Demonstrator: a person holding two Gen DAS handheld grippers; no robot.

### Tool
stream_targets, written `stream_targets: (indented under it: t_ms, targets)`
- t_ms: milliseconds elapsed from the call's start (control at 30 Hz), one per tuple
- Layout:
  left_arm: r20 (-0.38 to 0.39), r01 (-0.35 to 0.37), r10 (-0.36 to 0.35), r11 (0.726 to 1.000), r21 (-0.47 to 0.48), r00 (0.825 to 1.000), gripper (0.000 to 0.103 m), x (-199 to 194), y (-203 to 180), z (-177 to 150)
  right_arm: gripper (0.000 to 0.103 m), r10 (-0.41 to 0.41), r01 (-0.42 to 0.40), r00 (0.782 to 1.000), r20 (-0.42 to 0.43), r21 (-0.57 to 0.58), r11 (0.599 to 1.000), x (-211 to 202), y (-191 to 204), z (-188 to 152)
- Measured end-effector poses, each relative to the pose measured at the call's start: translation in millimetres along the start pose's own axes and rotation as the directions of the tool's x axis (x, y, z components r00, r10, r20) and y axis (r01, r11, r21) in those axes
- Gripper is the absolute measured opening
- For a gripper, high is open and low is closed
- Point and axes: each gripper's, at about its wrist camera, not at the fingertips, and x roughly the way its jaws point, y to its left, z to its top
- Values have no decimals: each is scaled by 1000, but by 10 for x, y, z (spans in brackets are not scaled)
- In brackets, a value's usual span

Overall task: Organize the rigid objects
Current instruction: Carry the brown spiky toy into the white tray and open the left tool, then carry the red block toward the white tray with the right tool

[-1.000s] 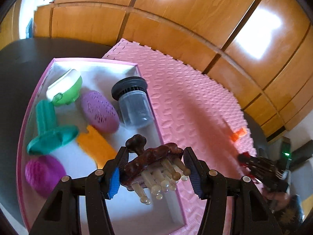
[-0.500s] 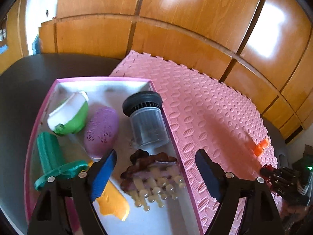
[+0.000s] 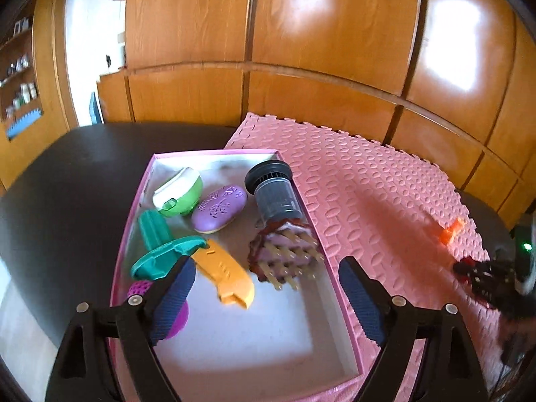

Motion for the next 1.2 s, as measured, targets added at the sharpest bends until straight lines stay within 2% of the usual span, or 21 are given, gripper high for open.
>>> stream_targets:
  t_ms: [233, 533, 967, 1200]
  targets:
    - [42, -11, 11, 1000, 17, 999, 89, -227, -43, -85, 17, -20, 20, 1000, 5, -17, 1000, -4, 36, -3]
    - [38, -9, 9, 1000, -5, 999, 89, -324, 40, -158, 17, -13, 14, 1000, 17, -9, 1000, -9, 22, -19]
    - [45, -43, 45, 998, -45, 998, 89, -387, 295, -237, 16, -62, 63, 998, 23, -44, 997, -12, 100, -22]
    - [43, -77, 80, 994, -73, 996, 89, -393, 495, -296, 14, -93, 93, 996, -3, -14, 996, 7, 138, 16]
